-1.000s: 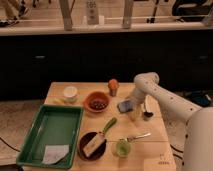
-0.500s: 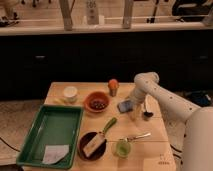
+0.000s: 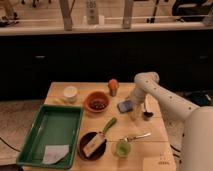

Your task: Place sponge in tray

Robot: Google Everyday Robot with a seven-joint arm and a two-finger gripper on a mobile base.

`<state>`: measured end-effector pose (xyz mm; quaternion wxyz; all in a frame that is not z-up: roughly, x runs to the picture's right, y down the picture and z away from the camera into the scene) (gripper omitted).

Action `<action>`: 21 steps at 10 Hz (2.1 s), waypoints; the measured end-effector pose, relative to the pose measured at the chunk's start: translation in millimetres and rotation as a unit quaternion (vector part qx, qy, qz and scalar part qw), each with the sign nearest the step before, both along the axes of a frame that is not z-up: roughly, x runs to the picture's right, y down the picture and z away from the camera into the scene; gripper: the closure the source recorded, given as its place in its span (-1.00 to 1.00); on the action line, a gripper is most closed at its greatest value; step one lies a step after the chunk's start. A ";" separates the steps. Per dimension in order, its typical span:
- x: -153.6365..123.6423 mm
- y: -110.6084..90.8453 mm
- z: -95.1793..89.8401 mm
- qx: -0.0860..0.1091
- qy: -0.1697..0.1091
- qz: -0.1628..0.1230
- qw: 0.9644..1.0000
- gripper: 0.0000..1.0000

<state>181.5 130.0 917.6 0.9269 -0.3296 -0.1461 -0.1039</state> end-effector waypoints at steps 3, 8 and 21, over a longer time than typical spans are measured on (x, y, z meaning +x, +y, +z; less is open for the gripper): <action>0.7 0.2 1.1 -0.004 0.000 0.002 1.000 -0.60; 2.0 0.6 2.8 -0.008 0.001 0.005 1.000 -0.60; 3.8 0.6 6.8 -0.013 0.001 0.010 1.000 -0.60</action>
